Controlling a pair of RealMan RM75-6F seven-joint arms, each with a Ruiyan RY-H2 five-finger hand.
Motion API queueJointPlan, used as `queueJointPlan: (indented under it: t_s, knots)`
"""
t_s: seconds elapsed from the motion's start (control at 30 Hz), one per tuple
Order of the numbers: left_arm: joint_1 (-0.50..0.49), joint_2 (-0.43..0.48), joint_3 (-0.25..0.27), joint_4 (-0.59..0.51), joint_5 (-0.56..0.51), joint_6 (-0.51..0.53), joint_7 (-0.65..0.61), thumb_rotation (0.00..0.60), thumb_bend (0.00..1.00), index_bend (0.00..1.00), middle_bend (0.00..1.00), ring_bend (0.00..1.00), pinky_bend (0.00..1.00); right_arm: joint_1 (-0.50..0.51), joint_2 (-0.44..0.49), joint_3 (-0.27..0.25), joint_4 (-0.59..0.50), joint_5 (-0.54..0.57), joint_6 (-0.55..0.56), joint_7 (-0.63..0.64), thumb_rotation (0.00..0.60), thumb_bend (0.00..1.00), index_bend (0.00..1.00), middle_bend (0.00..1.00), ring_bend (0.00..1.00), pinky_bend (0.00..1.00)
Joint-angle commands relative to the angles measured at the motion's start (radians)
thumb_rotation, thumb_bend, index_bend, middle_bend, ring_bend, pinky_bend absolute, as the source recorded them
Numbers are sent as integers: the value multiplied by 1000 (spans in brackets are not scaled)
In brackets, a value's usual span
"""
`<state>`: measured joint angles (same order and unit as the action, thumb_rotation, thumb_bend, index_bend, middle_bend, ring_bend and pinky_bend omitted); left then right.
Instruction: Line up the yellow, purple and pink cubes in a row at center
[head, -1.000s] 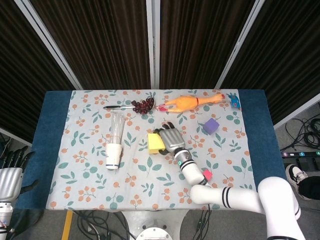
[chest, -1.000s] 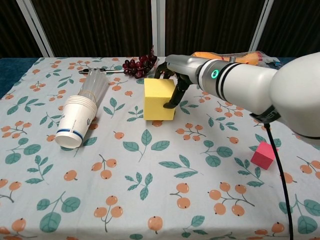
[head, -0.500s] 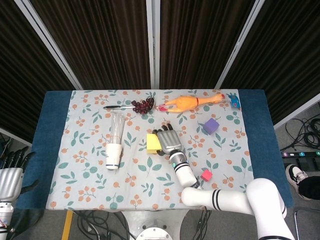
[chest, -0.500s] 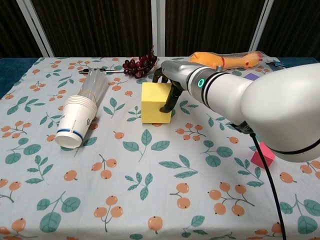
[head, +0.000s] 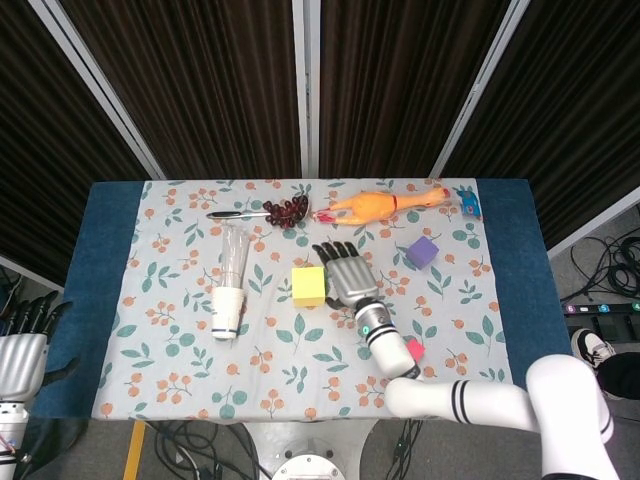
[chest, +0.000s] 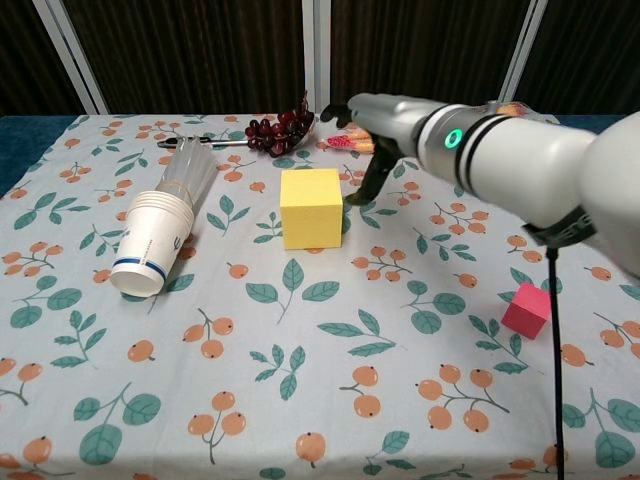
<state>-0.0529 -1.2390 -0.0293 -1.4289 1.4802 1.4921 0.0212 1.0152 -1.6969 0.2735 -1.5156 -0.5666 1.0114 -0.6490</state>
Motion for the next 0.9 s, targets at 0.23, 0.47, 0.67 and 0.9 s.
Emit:
queueJointPlan:
  t_s: [0.23, 0.47, 0.67, 0.9]
  knots:
    - [1, 6, 1, -22, 3, 4, 18, 600, 203, 231, 164, 104, 98, -90, 255, -99, 37, -117, -143, 84, 600, 150, 21, 111, 0, 0]
    - [1, 15, 0, -48, -2, 3, 42, 600, 204, 231, 163, 104, 98, -82, 254, -182, 207, -166, -250, 64, 600, 150, 53, 123, 0, 0]
    - [6, 23, 1, -68, -11, 3, 59, 600, 204, 231, 164, 104, 98, -73, 199, -201, 360, -191, -310, 84, 600, 150, 53, 123, 0, 0]
    - [8, 32, 0, -86, -15, 4, 69, 600, 203, 231, 164, 104, 98, -56, 123, -215, 508, -250, -354, 94, 600, 150, 89, 128, 0, 0]
